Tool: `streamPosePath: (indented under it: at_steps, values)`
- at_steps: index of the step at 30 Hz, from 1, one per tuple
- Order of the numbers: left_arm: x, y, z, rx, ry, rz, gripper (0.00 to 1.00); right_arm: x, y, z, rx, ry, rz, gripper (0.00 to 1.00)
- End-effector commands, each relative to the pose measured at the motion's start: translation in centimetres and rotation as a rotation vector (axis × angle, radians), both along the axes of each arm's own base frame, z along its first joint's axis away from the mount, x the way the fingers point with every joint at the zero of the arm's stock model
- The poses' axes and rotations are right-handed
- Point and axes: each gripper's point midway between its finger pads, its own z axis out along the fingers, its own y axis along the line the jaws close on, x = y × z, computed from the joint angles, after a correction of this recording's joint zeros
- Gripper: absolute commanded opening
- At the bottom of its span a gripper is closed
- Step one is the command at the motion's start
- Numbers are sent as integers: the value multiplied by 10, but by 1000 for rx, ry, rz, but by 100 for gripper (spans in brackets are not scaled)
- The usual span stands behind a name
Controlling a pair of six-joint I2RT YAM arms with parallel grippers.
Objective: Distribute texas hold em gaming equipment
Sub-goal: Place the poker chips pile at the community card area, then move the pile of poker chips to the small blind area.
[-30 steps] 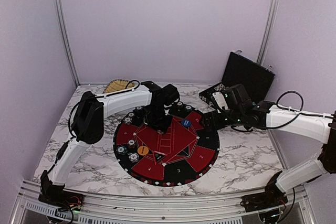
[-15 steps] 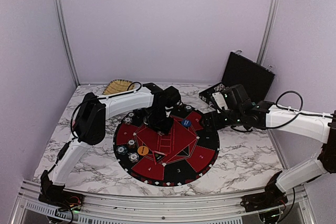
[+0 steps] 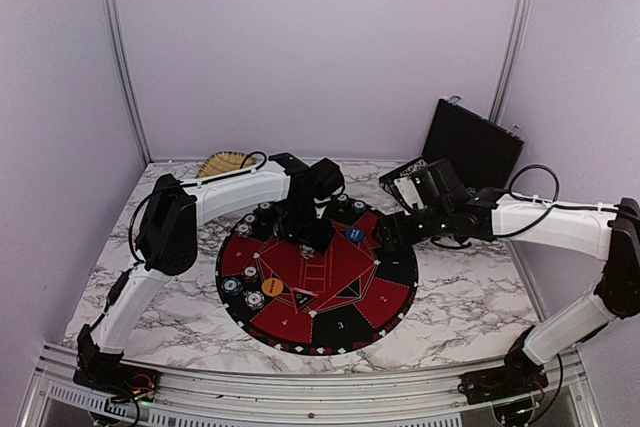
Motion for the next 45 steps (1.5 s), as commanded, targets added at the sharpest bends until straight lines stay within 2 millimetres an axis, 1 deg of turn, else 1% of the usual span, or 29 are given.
streamPosePath:
  at_steps: [1,4,7,9,10,12,15,16,20,24,28,32,36,38,45]
  values:
    - [11,0,61,-105,-83,-3,81,11,16,17,21,-35,23,96]
    - [17,5,82,-161,-110,12,83,13,25,17,11,-33,34,96]
    - [25,12,115,-243,-164,41,85,16,35,17,9,-29,50,95]
    - [29,25,133,-280,-199,71,85,17,44,17,10,-24,64,95]
    - [29,29,145,-321,-209,81,85,18,50,17,11,-22,72,94]
    - [28,45,160,-375,-231,113,85,20,62,18,11,-24,91,93]
    - [26,77,180,-442,-262,164,85,22,81,14,-8,-18,118,92]
    - [21,90,177,-437,-263,178,85,22,87,12,-18,-16,128,92]
    - [9,132,188,-448,-307,224,85,22,117,-2,-68,3,170,91]
    - [-8,167,195,-471,-358,248,86,23,146,-18,-95,29,205,90]
    - [-21,196,198,-491,-406,275,86,27,165,-41,-128,69,218,89]
    - [-29,219,189,-500,-428,303,87,30,177,-63,-153,109,219,89]
    - [-29,239,175,-515,-420,349,87,36,180,-81,-194,131,202,88]
    - [-29,246,169,-515,-412,363,87,38,182,-85,-199,137,196,88]
    - [-29,260,164,-513,-416,379,86,41,185,-102,-213,162,183,81]
